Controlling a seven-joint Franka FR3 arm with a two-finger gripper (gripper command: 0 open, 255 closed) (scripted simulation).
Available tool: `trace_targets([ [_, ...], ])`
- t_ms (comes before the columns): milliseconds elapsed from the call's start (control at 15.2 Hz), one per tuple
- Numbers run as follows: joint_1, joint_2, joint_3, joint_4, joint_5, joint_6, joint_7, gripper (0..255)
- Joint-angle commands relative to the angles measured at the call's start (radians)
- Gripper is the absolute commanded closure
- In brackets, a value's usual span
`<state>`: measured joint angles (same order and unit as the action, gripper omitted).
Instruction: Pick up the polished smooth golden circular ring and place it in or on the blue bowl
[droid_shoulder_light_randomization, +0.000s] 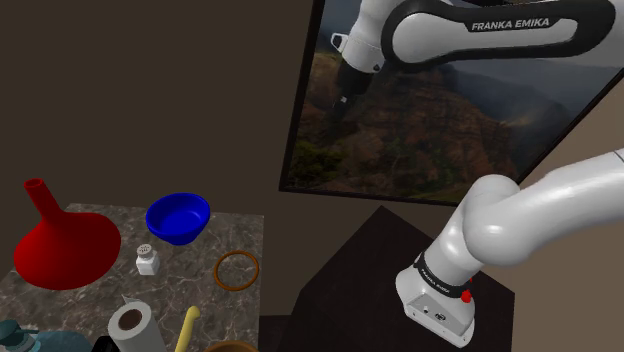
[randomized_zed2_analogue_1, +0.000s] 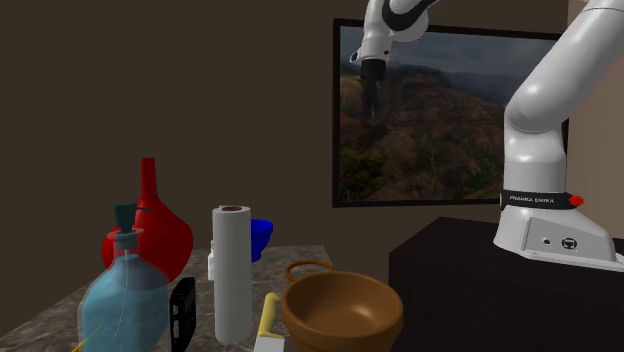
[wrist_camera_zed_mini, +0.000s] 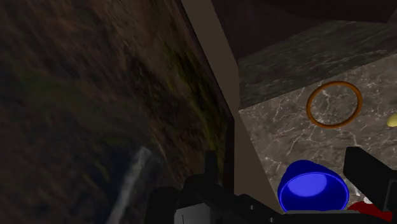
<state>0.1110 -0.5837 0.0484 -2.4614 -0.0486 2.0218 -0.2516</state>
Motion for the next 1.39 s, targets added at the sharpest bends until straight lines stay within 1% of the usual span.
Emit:
trace_targets([
  [0, 0.014, 0.052, 0.006, -0.011, 0.002, 0.058, -0.015, 0],
  [330, 0.045, 0.200, 0.027, -0.026, 0.005, 0.201, -0.045, 0],
  [726, 0.077, 0.399, 0.058, -0.011, -0.006, 0.360, -0.075, 0],
  [1056, 0.100, 0.575, 0.084, 0.029, -0.034, 0.475, -0.089, 0],
  [1320, 0.120, 0.720, 0.100, 0.078, -0.073, 0.552, -0.089, 0],
])
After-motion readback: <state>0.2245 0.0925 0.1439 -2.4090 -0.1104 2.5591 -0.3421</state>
